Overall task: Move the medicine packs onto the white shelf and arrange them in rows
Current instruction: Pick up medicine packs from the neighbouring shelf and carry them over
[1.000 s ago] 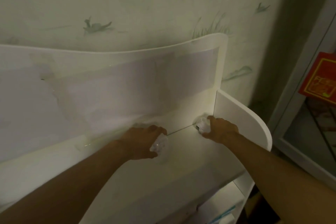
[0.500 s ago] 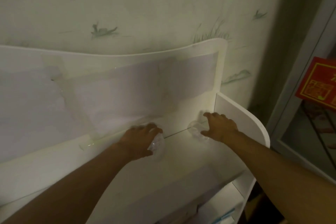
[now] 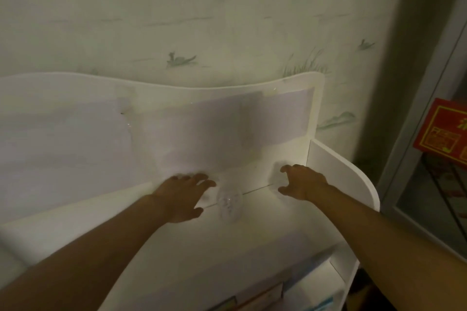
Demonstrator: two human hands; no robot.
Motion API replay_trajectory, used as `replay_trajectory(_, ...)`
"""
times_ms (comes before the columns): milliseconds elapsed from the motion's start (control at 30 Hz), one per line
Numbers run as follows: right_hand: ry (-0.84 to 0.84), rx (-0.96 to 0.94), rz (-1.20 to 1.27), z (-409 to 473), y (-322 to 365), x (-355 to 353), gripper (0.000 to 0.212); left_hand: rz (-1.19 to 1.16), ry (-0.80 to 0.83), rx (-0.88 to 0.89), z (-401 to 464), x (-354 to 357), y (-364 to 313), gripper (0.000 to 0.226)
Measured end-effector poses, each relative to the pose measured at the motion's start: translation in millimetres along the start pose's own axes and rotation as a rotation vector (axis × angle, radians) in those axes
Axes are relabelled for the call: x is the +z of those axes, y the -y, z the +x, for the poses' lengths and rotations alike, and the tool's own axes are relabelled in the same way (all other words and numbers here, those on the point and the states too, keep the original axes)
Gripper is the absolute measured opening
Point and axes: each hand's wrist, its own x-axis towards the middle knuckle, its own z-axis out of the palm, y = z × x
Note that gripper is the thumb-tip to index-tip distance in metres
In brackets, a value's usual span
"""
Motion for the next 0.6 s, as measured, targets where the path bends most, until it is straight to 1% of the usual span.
replay_trajectory(133,-0.065,-0.07,0.001,-1,27,-24,0.064,-0.003,-0.017,-0.058,-35,-24,26,0.062)
replay_trajectory(233,-0.103,-0.172,0.051,-4,56,-49,0.06,-0.021,0.021,-0.116,-70,-36,55,0.056)
replay_trajectory(367,-0.044,-0.365,0.157,-19,109,-67,0.055,-0.088,0.062,-0.194,-117,-48,90,0.047)
replay_trajectory(467,-0.057,-0.459,0.123,-35,157,-74,0.052,-0.102,0.044,-0.249,-152,-52,110,0.044)
replay_trajectory(600,-0.069,-0.538,0.08,-60,220,-85,0.05,-0.131,0.005,-0.327,-203,-49,141,0.045)
